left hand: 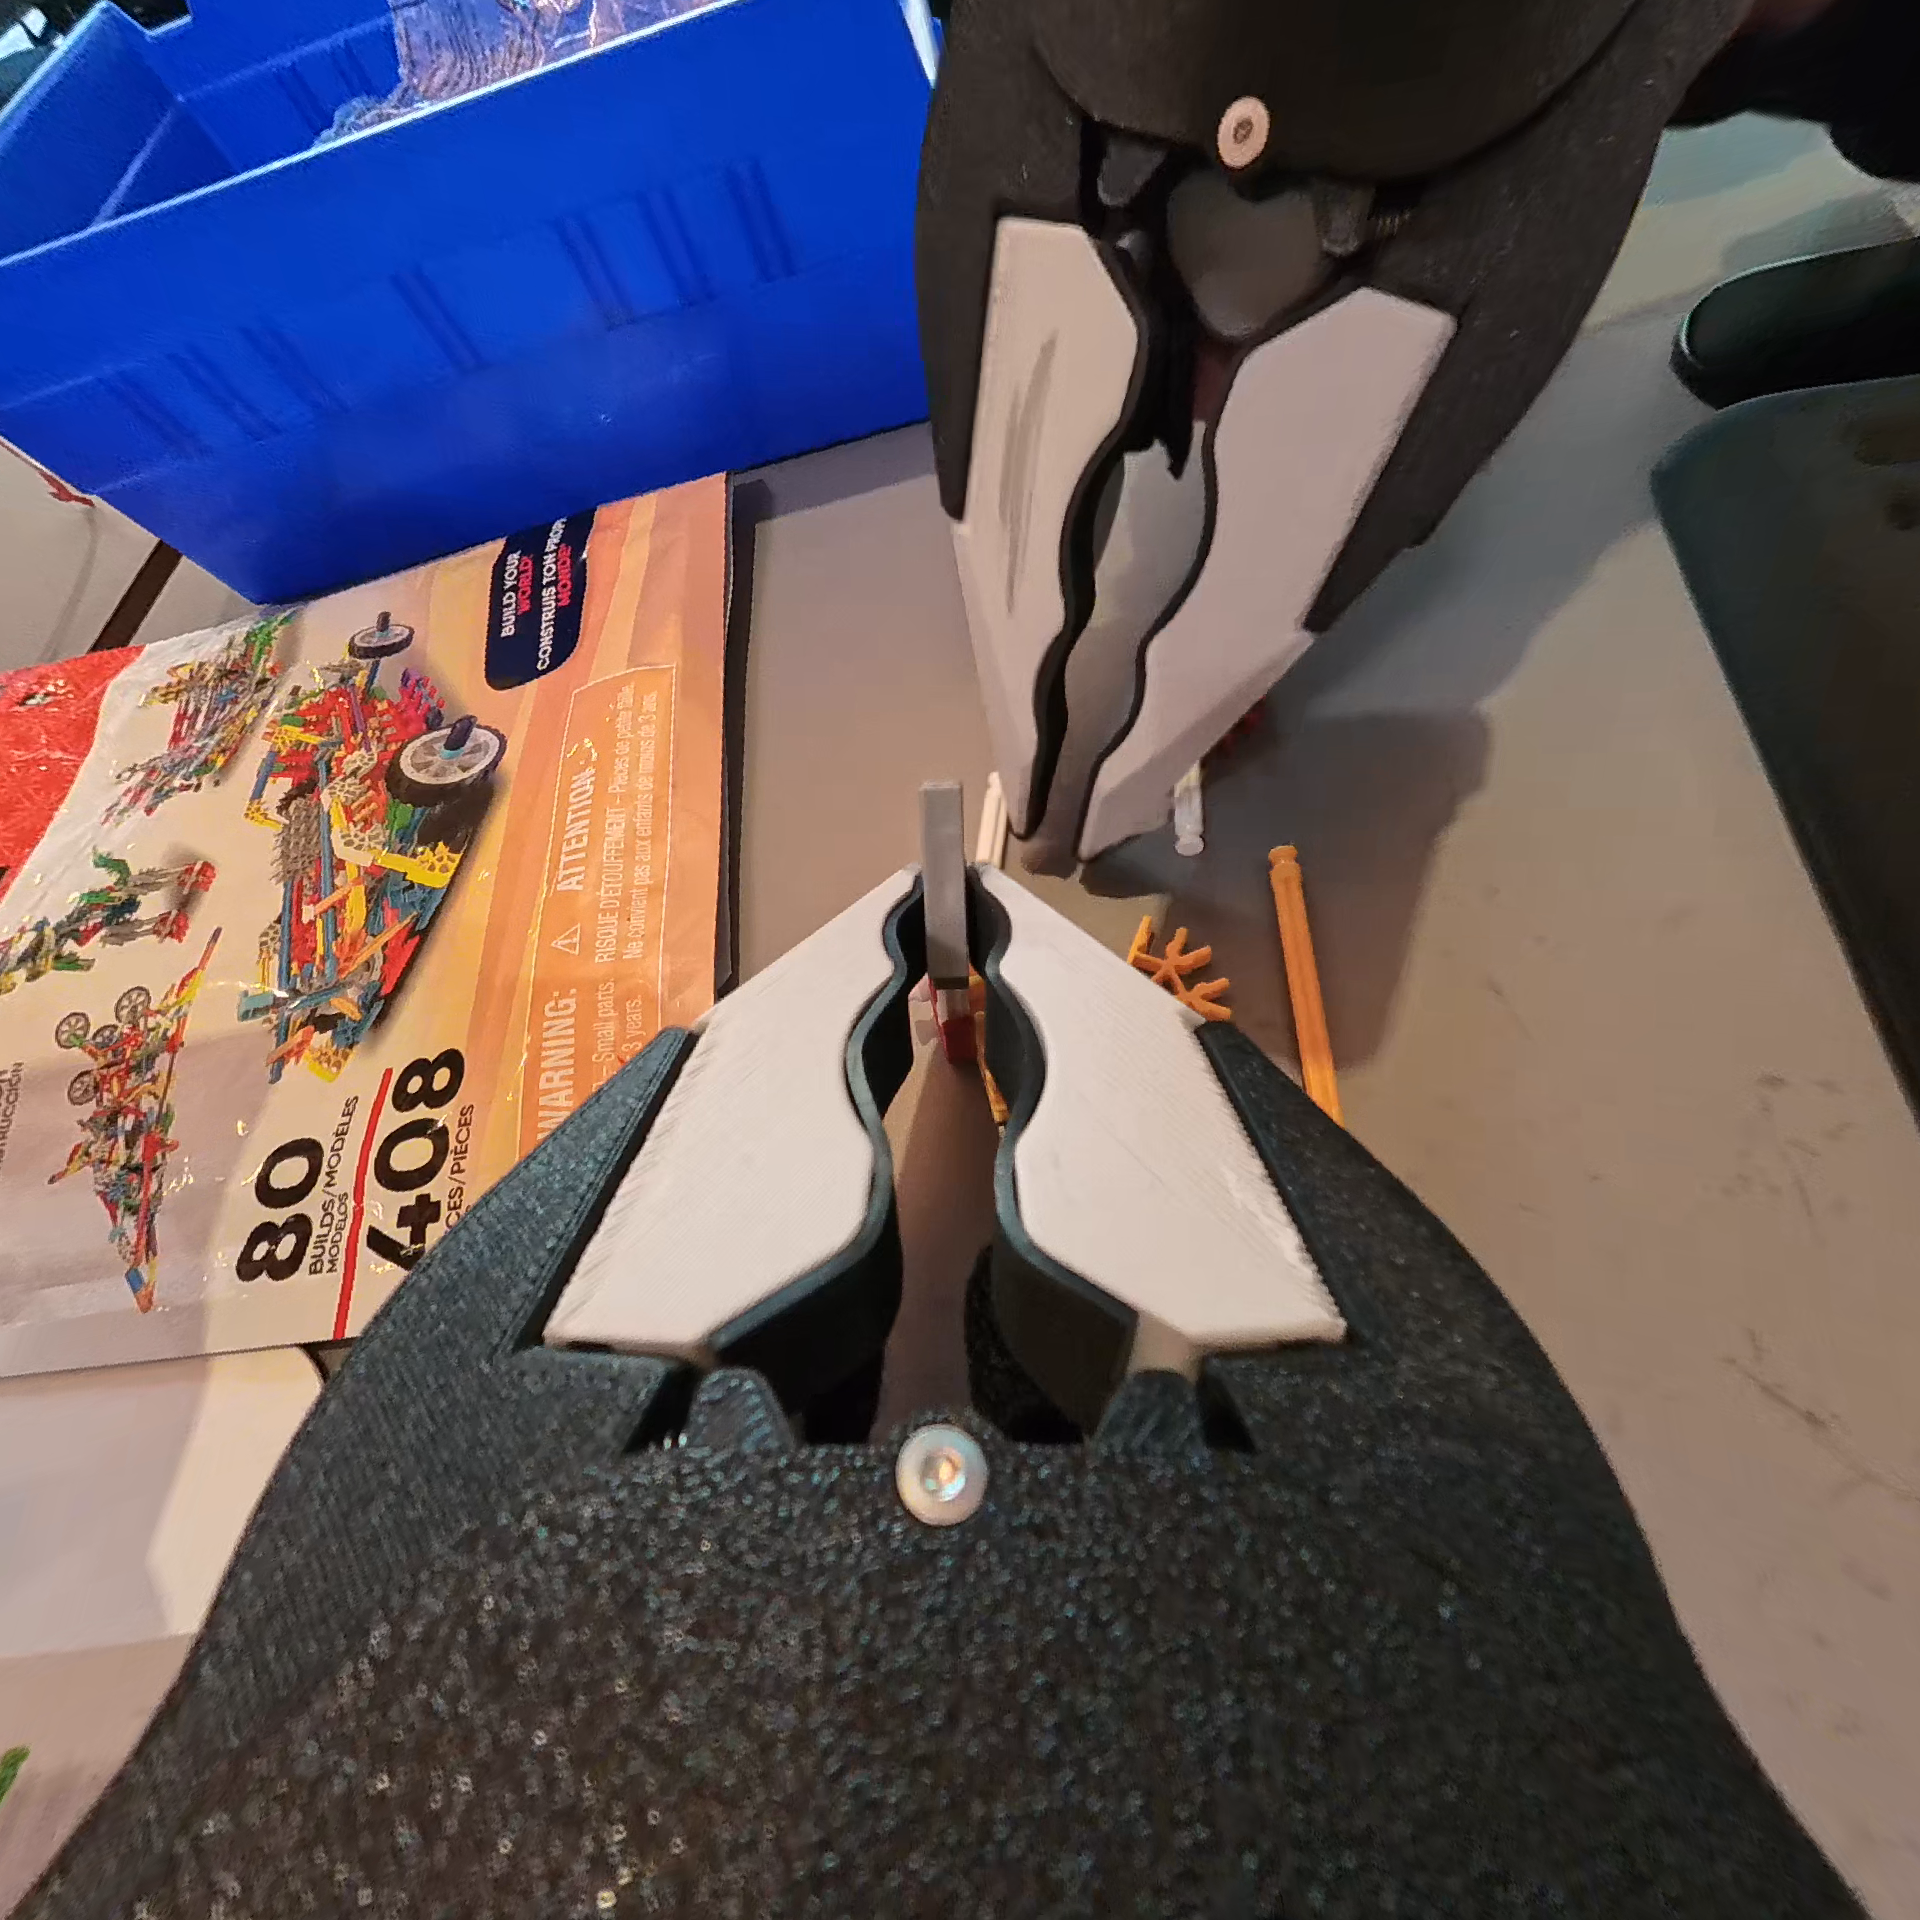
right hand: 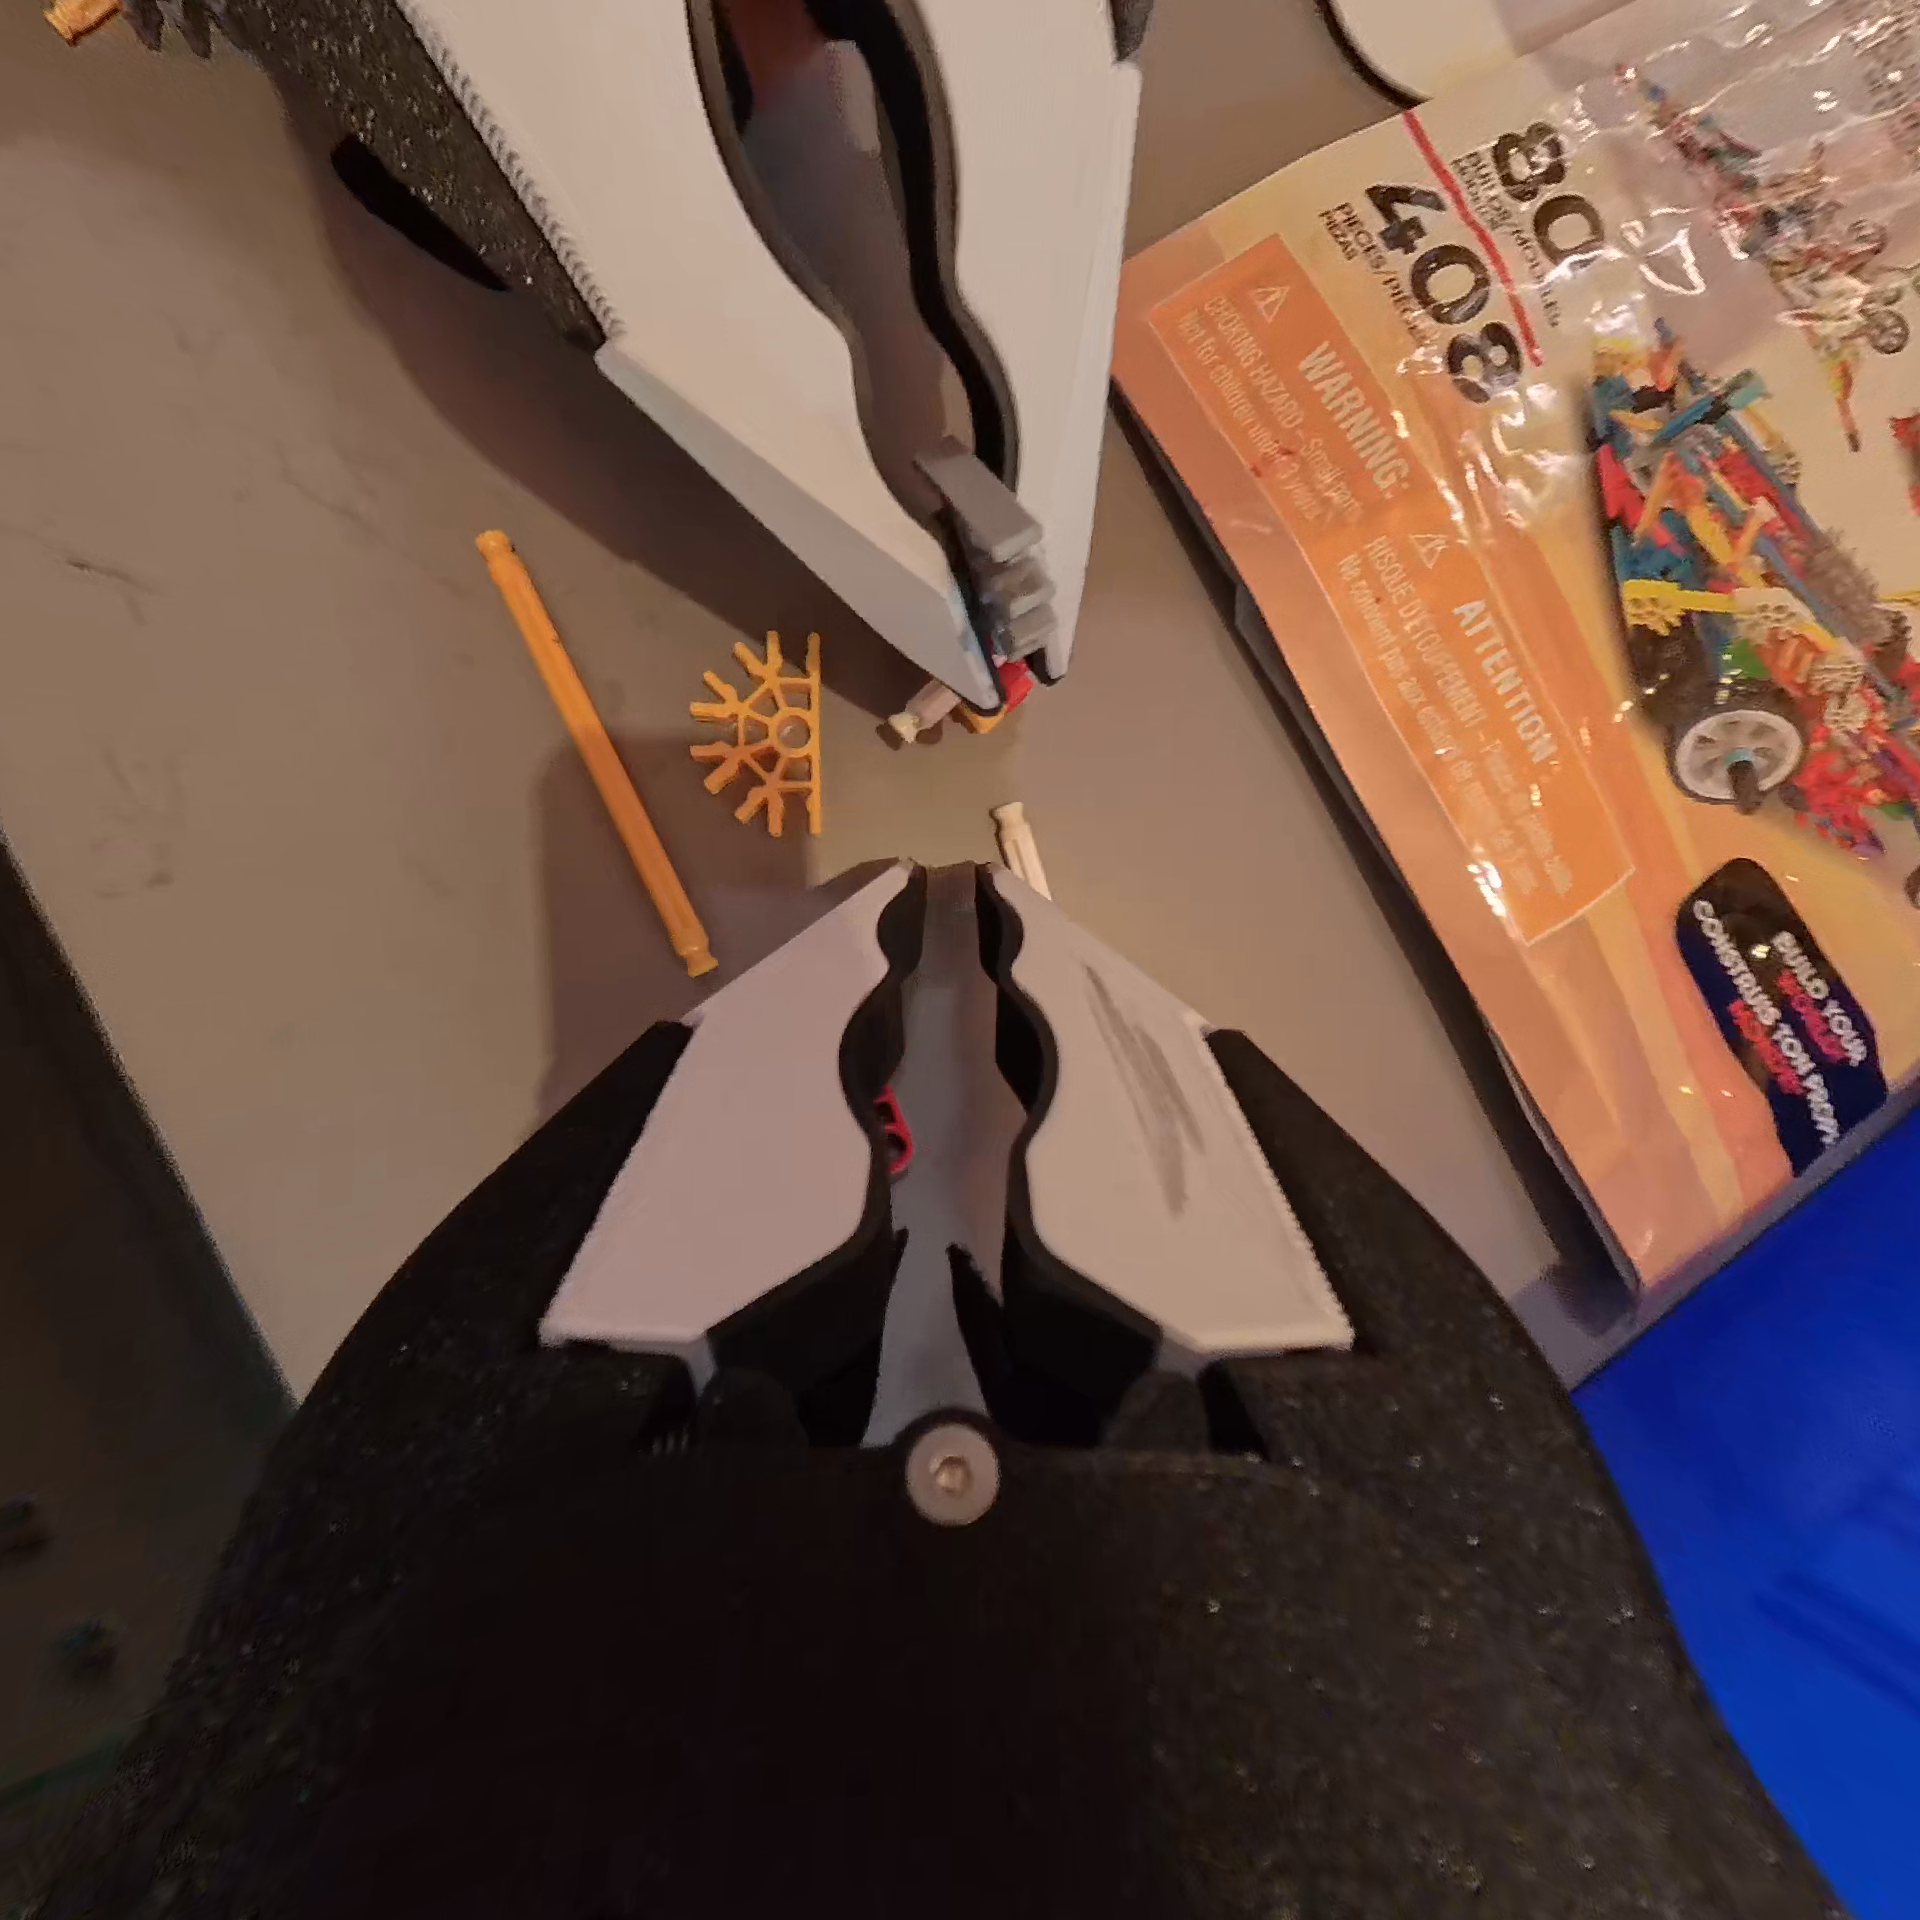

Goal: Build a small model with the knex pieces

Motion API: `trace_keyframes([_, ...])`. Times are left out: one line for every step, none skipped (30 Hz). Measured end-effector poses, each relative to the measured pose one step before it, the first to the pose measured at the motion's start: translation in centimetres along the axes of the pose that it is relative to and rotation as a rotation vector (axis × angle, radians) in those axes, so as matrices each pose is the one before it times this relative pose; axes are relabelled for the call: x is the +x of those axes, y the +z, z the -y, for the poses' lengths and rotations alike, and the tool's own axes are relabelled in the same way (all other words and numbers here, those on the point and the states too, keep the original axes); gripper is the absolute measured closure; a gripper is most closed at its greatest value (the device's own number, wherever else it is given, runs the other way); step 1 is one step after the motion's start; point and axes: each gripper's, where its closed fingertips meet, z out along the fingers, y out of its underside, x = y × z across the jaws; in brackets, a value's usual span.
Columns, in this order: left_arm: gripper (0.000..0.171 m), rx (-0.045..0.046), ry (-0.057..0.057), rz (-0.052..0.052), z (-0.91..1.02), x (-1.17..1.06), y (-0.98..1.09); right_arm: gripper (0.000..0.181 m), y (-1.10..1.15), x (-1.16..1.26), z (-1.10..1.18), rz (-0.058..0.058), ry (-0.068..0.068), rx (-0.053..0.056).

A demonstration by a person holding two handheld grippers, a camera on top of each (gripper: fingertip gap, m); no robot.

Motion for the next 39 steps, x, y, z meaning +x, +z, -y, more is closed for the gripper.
trace_keyframes([0.167, -0.00047, 0.0012, 0.0008, 0.007, 0.023, 0.021, 0.172, -0.252, 0.28, 0.161, -0.0062, -0.0012, 0.0081])
trace_keyframes([0.167, 0.00027, 0.0, 0.0002, 0.012, 0.001, 0.032, 0.172, -0.218, 0.27, 0.239, -0.0034, -0.0004, 0.0131])
trace_keyframes([0.167, 0.00077, -0.002, 0.0003, 0.012, -0.018, 0.018, 0.172, -0.067, 0.262, 0.136, -0.0003, 0.0003, 0.0061])
trace_keyframes([0.167, 0.00141, -0.0034, -0.0003, 0.011, -0.018, 0.031, 0.171, 0.137, 0.31, -0.093, -0.0036, -0.0037, -0.0075])
trace_keyframes([0.167, 0.00136, -0.0023, 0.0, -0.007, -0.01, 0.016, 0.17, 0.323, 0.37, -0.323, -0.0081, -0.0045, -0.019])
trace_keyframes([0.167, 0.00002, -0.0011, 0.0008, -0.008, -0.023, -0.005, 0.17, 0.435, 0.173, -0.43, 0.0021, -0.0012, -0.0234])
trace_keyframes([0.167, -0.00043, 0.0007, 0.0012, -0.006, 0.0, 0.007, 0.173, 0.377, -0.13, -0.193, 0.0168, 0.0006, -0.0068])
trace_keyframes([0.167, 0.00024, 0.0015, 0.0023, -0.003, 0.001, 0.014, 0.176, 0.11, -0.229, 0.258, 0.0218, 0.0114, 0.0214])
trace_keyframes([0.167, 0.00036, 0.0006, 0.0024, 0.003, -0.003, 0.025, 0.176, 0.071, -0.089, 0.077, 0.0087, 0.0086, 0.0083])
trace_keyframes([0.167, 0.00042, 0.0012, 0.0023, 0.014, 0.001, 0.018, 0.177, -0.035, -0.044, -0.02, 0.0023, 0.0043, 0.0001])
trace_keyframes([0.167, 0.00089, 0.002, 0.0052, 0.009, -0.039, 0.04, 0.177, -0.085, -0.08, 0.032, 0.0058, 0.0131, 0.0049])
trace_keyframes([0.167, 0.00176, 0.004, 0.0087, 0.01, -0.059, 0.049, 0.177, -0.174, -0.022, 0.282, 0.0029, 0.0233, 0.0237])
trace_keyframes([0.167, 0.00151, 0.0078, 0.0123, 0.006, -0.062, 0.052, 0.177, -0.29, 0.01, 0.321, 0.0023, 0.0279, 0.0289])
trace_keyframes([0.167, 0.00058, 0.0124, 0.0143, 0.016, -0.03, 0.056, 0.177, -0.403, 0.163, 0.302, -0.0107, 0.0225, 0.0264])
trace_keyframes([0.167, -0.0032, 0.018, 0.0243, -0.001, -0.14, 0.078, 0.177, -0.55, 0.354, 0.387, -0.0262, 0.0204, 0.0297])
trace_keyframes([0.167, -0.00826, 0.0264, 0.0389, -0.07, -0.299, 0.093, 0.177, -0.598, 0.349, 0.495, -0.0234, 0.0295, 0.0345])
trace_keyframes([0.167, -0.0134, 0.0328, 0.0366, -0.116, -0.228, 0.106, 0.177, -0.595, 0.106, 0.56, -0.0077, 0.0308, 0.0384])
trace_keyframes([0.167, -0.00631, 0.0308, 0.0277, 0.036, -0.067, 0.088, 0.177, -0.568, 0.004, 0.566, -0.0036, 0.0294, 0.0395])
trace_keyframes([0.167, -0.00689, 0.0194, 0.0294, 0.028, -0.113, 0.108, 0.177, -0.5, -0.013, 0.534, -0.0031, 0.0291, 0.0384])
trace_keyframes([0.167, -0.00737, 0.018, 0.0217, 0.012, -0.01, 0.123, 0.177, -0.345, -0.276, 0.385, 0.0122, 0.0295, 0.0315])
trace_keyframes([0.167, -0.00921, 0.0271, 0.0239, 0.008, -0.011, 0.111, 0.177, -0.18, -0.477, 0.255, 0.0212, 0.0265, 0.0264])
trace_keyframes([0.167, -0.01015, 0.0344, 0.0268, 0.009, -0.03, 0.092, 0.177, -0.018, -0.464, 0.013, 0.0167, 0.02, 0.0147])
trace_keyframes([0.167, -0.01292, 0.0248, 0.0243, -0.053, -0.045, 0.1, 0.177, 0.043, -0.287, -0.098, 0.0044, 0.0125, 0.0092])
trace_keyframes([0.167, -0.00335, 0.0144, 0.0108, 0.025, 0.094, 0.082, 0.177, 0.033, -0.174, -0.128, 0.0005, 0.0136, 0.0088])
trace_keyframes([0.167, -0.00064, 0.0124, 0.0085, 0.03, 0.073, 0.038, 0.177, -0.012, -0.078, -0.133, 0.0006, 0.0165, 0.009])
trace_keyframes([0.167, -0.00349, 0.0183, 0.0094, -0.023, 0.058, 0.048, 0.178, -0.002, -0.014, -0.125, 0.0003, 0.0168, 0.0106])
trace_keyframes([0.167, -0.00623, 0.0272, 0.0113, -0.058, 0.069, 0.063, 0.178, 0.021, -0.061, -0.145, 0.0037, 0.013, 0.0093])
trace_keyframes([0.167, -0.00616, 0.0295, 0.0099, -0.025, 0.127, 0.058, 0.178, 0.079, -0.03, -0.22, 0.0029, 0.0112, 0.0045])
trace_keyframes([0.167, -0.00712, 0.0237, 0.013, -0.041, 0.085, 0.054, 0.178, 0.116, -0.062, -0.29, 0.0047, 0.0105, -0.0004])
trace_keyframes([0.167, -0.0055, 0.0157, 0.0123, 0.003, 0.036, -0.001, 0.178, 0.081, -0.068, -0.156, 0.0015, 0.0054, 0.0064])
trace_keyframes([0.167, -0.00251, 0.0159, 0.0076, 0.022, 0.074, -0.023, 0.178, 0.054, -0.13, -0.152, 0.003, 0.0017, 0.0049])
trace_keyframes([0.167, -0.00141, 0.0187, 0.0084, 0.02, 0.047, -0.011, 0.178, 0.052, -0.098, -0.119, -0.0012, -0.0031, 0.0046])
trace_keyframes([0.167, -0.00096, 0.0218, 0.0075, 0.027, 0.066, 0.005, 0.178, 0.061, -0.098, -0.106, -0.0017, -0.0031, 0.0041])
trace_keyframes([0.167, -0.00335, 0.0285, 0.0097, 0.019, 0.061, 0.001, 0.178, 0.075, -0.088, -0.136, -0.0012, -0.0034, -0.0018])
trace_keyframes([0.167, -0.00572, 0.0343, 0.0112, 0.025, 0.07, 0.002, 0.178, 0.063, -0.058, -0.109, -0.0028, -0.0071, -0.0016])
trace_keyframes([0.167, -0.00841, 0.0331, 0.0131, 0.009, 0.046, 0.013, 0.179, 0.046, -0.078, -0.029, 0.0018, -0.0026, 0.0014])
trace_keyframes([0.168, -0.00889, 0.0307, 0.0115, -0.013, 0.071, 0.035, 0.179, 0.043, -0.077, -0.027, 0.0044, 0.0015, -0.0006])
trace_keyframes([0.168, -0.00889, 0.0337, 0.0128, -0.025, 0.039, 0.028, 0.179, 0.038, -0.071, -0.037, 0.0021, -0.0008, -0.0018])
trace_keyframes([0.167, -0.0062, 0.0339, 0.0096, 0.007, 0.063, 0.006, 0.179, 0.056, -0.113, -0.104, 0.0042, -0.0006, -0.0062])
